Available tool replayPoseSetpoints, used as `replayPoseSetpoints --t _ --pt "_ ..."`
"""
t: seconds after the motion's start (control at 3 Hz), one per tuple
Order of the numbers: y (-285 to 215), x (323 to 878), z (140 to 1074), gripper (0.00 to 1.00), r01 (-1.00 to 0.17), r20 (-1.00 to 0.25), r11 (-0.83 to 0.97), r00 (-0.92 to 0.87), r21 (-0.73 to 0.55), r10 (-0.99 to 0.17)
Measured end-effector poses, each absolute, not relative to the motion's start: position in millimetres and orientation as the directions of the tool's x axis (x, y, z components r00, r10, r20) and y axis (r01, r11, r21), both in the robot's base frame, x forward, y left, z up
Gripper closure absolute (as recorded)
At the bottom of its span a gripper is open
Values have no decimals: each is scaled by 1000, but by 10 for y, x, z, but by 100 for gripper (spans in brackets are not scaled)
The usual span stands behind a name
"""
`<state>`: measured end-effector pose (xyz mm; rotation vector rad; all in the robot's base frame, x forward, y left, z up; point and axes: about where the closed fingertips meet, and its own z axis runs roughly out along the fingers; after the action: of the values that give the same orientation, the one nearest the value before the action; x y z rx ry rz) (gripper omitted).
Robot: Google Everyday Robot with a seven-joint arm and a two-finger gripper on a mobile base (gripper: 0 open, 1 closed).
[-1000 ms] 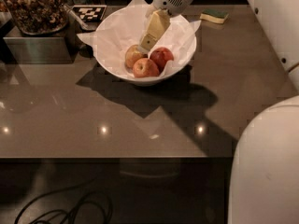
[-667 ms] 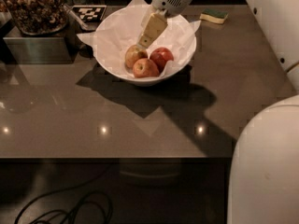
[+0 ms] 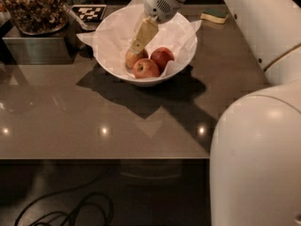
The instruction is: Pick apple from white bowl
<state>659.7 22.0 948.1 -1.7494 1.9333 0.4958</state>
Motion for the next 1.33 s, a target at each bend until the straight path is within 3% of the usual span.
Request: replayPoseSetpoints --t 0.33,1.33 --pt "422 6717 9386 28 -996 -579 87 -52 -33 -814" --pt "292 7056 9262 30 -983 -583 183 -139 -17 -801"
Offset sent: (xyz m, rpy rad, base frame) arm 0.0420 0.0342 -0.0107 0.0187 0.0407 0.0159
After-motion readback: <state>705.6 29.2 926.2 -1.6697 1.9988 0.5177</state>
